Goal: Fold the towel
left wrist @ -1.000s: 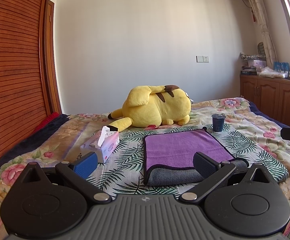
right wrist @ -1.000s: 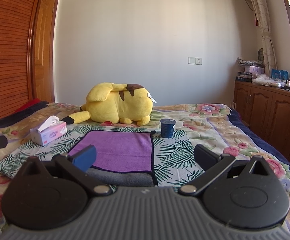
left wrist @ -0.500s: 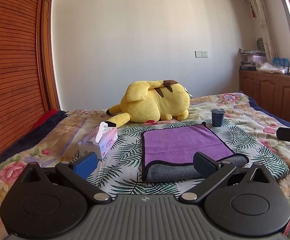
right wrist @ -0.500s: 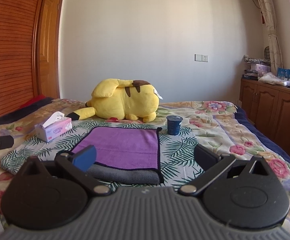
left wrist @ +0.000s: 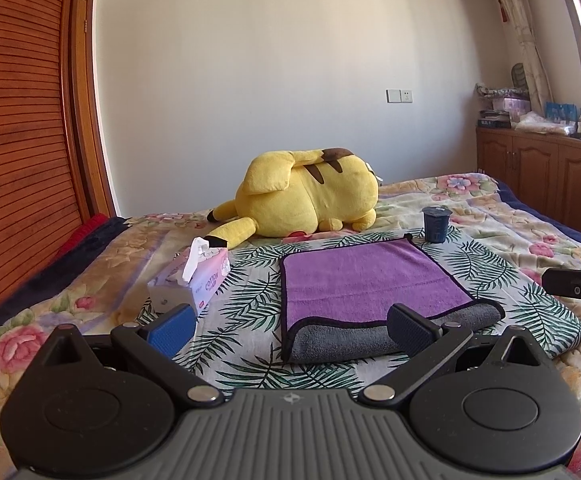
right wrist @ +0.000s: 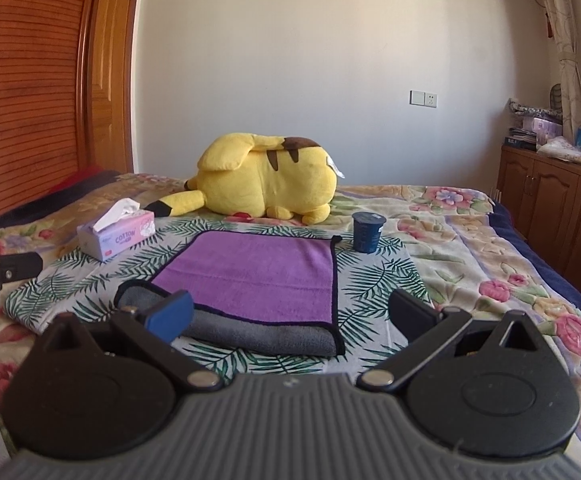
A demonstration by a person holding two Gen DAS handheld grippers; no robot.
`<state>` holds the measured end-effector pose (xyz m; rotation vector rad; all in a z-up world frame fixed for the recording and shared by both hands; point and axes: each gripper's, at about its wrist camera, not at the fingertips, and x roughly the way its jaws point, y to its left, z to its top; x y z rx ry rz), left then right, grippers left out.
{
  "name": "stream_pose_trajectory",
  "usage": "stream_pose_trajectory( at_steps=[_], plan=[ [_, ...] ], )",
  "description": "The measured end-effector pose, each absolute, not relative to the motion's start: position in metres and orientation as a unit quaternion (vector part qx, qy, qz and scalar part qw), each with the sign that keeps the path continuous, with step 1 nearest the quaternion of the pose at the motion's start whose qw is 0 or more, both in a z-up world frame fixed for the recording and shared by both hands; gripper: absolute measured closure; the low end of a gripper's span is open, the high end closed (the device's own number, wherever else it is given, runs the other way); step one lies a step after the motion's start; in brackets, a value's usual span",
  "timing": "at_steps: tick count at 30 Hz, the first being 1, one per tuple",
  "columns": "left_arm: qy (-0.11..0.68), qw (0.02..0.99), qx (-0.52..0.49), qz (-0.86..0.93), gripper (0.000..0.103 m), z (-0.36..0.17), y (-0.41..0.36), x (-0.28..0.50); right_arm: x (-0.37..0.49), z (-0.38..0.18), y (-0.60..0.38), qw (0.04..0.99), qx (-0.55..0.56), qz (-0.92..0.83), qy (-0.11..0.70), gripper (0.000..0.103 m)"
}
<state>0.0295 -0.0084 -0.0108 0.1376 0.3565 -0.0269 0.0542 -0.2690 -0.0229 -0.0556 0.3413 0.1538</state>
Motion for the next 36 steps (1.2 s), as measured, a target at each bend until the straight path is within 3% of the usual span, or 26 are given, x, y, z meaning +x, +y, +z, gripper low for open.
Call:
stream_pose_trajectory(
  at_steps=[36],
  plan=[
    [0.265, 0.961, 0.065, -0.029, 0.016, -0.038, -0.008, 0.103, 0.116, -0.046, -0.260, 0.965, -0.035, 0.102, 0.241, 0.000]
  ],
)
